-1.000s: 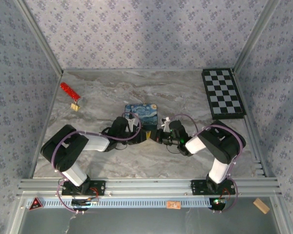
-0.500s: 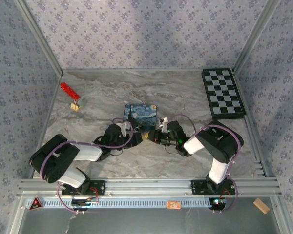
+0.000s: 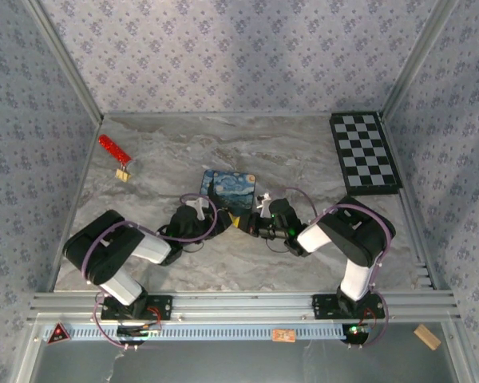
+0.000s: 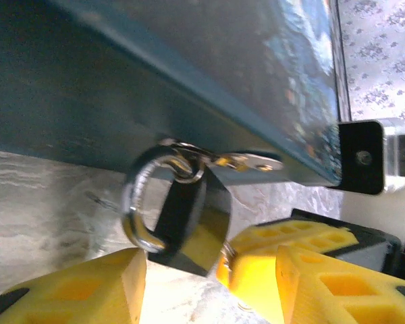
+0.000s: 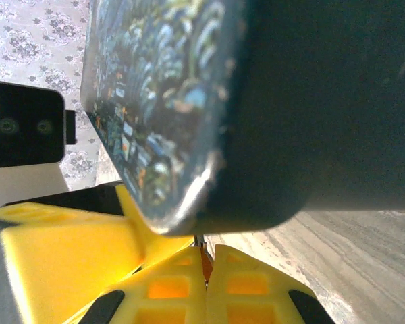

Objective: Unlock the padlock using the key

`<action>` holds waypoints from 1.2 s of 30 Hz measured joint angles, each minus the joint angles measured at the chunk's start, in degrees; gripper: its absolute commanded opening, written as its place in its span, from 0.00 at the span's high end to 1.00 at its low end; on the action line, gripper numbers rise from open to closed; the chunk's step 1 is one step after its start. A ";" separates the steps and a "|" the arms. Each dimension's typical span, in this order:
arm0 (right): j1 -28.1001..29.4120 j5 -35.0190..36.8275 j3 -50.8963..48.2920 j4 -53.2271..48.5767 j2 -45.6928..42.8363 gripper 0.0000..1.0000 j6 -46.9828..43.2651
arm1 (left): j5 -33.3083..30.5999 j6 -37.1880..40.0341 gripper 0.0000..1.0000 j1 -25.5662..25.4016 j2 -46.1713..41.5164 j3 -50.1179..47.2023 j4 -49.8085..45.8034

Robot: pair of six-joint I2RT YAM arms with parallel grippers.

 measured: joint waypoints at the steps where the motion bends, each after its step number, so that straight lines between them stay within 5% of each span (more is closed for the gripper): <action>1: 0.04 0.00 0.00 0.00 0.00 1.00 0.00 | -0.39 -0.28 0.48 0.00 0.44 -0.17 0.72; 13: 0.76 -0.44 0.04 -0.92 -0.31 1.00 1.07 | -4.04 -1.29 0.64 0.00 1.09 -0.52 3.61; 22: 2.19 -1.01 0.04 -3.91 -1.64 1.00 1.05 | -4.39 -1.46 0.65 0.13 1.09 -0.52 3.67; 36: 2.29 -0.83 -0.55 -2.69 -1.64 1.00 2.58 | -4.22 -2.58 0.88 0.46 1.05 -0.48 2.91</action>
